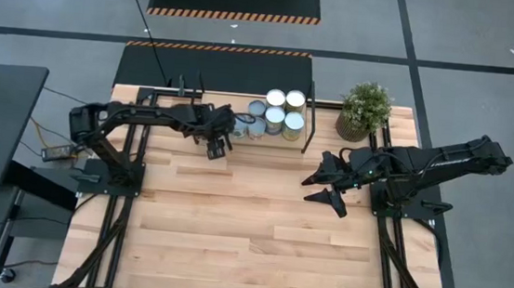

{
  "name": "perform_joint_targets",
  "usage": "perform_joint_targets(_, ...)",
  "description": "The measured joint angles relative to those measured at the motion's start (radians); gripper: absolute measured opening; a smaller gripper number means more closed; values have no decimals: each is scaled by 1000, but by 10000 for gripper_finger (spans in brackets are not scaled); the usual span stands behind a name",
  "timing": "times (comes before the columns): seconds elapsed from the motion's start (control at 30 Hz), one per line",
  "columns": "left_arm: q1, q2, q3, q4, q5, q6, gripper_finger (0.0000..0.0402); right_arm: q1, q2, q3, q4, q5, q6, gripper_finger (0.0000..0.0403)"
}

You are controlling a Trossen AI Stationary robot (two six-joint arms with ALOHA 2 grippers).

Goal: Pick and place cans onto a shelf
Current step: Put the green tuna can on the shelf

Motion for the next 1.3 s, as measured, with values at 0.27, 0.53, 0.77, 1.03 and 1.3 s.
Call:
perform_joint_targets(0.27, 26, 10, 0, -13, 29, 31, 201, 0, 0, 0, 6, 1, -6, 234)
perform_joint_targets(0.53, 34, 9, 0, -24, 55, 105, 144, 0, 0, 0, 18, 2, -4, 234)
perform_joint_targets(0.77, 52, 9, 0, -27, 55, 106, 121, 0, 0, 0, 22, 0, -4, 234)
perform_joint_targets(1.03, 54, 9, 0, -35, 52, 212, 77, 0, 0, 0, 22, -1, -3, 234)
perform_joint_targets(1.3, 54, 8, 0, -37, 39, 334, 10, 0, 0, 0, 24, -1, -3, 234)
